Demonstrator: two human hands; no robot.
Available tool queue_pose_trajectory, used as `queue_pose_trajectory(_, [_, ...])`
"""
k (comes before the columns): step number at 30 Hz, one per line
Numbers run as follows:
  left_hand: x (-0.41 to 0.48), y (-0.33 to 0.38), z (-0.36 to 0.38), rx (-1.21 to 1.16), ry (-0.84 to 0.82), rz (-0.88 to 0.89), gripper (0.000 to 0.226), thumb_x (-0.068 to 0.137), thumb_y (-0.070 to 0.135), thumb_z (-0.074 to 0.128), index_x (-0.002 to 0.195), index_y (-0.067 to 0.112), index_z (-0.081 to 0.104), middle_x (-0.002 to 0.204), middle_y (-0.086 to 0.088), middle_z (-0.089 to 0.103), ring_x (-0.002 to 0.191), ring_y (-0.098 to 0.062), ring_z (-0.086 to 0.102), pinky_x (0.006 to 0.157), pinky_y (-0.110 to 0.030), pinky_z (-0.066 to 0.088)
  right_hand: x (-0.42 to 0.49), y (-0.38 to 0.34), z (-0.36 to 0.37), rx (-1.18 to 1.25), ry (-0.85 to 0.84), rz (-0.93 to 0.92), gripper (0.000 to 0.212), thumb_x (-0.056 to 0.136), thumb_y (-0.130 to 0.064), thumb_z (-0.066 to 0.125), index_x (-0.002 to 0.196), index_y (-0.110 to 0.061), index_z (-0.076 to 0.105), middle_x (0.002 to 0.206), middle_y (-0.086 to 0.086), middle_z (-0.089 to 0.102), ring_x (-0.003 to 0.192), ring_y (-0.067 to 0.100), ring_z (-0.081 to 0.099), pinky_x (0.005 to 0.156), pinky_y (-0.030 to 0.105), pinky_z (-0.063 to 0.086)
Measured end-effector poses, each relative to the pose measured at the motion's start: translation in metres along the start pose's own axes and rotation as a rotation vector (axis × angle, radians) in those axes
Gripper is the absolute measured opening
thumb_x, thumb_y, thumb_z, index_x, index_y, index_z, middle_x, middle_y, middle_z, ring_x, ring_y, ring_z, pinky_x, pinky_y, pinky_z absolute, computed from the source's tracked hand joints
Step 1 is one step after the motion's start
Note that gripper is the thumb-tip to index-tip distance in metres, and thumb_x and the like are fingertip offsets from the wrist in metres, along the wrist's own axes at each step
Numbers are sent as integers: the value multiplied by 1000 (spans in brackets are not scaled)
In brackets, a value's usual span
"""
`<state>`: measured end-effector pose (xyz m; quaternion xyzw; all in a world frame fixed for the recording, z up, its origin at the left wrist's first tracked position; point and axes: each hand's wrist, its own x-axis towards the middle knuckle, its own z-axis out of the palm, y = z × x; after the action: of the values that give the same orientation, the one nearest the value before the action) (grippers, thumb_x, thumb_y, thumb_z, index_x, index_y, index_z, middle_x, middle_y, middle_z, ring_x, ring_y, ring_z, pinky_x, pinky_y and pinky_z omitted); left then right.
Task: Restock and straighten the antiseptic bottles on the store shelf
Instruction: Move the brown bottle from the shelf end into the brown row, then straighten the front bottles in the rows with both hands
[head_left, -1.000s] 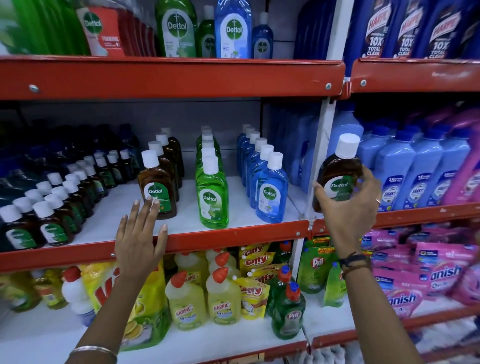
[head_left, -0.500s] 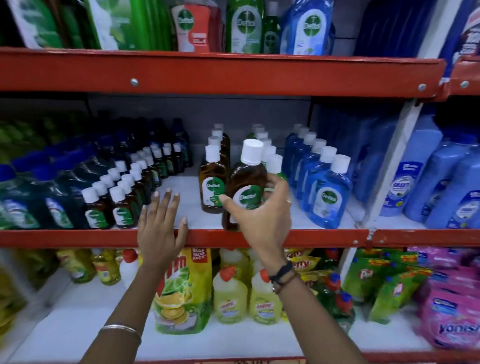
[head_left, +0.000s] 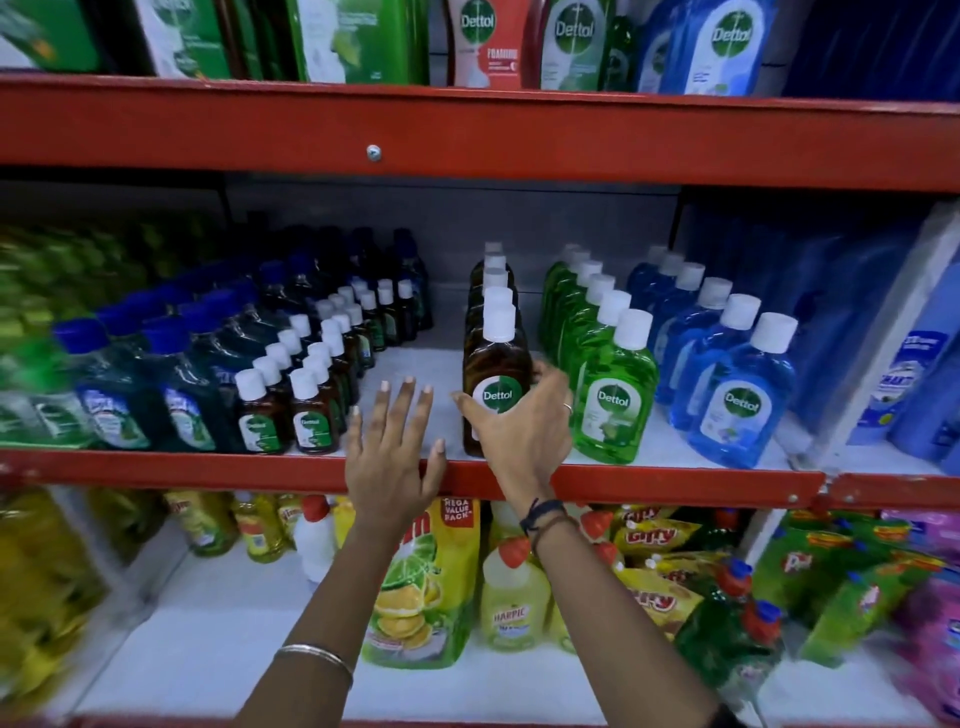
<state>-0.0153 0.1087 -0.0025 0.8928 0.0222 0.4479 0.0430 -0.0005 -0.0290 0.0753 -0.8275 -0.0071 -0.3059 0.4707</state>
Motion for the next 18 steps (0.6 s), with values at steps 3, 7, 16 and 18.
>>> queue_pose_trajectory(3, [1,7,-5,-73,-6,-42,53,98,40,31,145,17,43,152,-5,45,145,-23,29,112,-55,30,-2,5,-3,-5,-33,-44,87,63,-67,73,124,-12,44,118,6,56,105,25,58,75,36,52])
queue_pose_trajectory(7, [6,36,-27,-676,-1,-213,52,101,39,32,150,22,33,157,6,35,147,-6,24,120,-37,25,-4,19,-17,426,-228,64,71,83,-61,51,137,-15,38,136,3,47,115,10,50,81,2,38])
queue_pose_trajectory(16, [29,77,-37,-1283,-255,-664,88,77,84,22,150,35,30,155,6,39,142,-10,36,120,-45,30,-3,33,-25,706,-392,222,86,64,-92,36,124,-35,58,135,1,60,126,13,53,110,45,41])
queue_pose_trajectory(18, [32,75,-36,-1314,-266,-677,83,81,79,21,150,34,31,154,4,41,140,-11,38,119,-44,31,-4,33,-27,715,-388,207,66,68,-88,36,110,-44,63,125,-5,64,121,12,57,108,45,44])
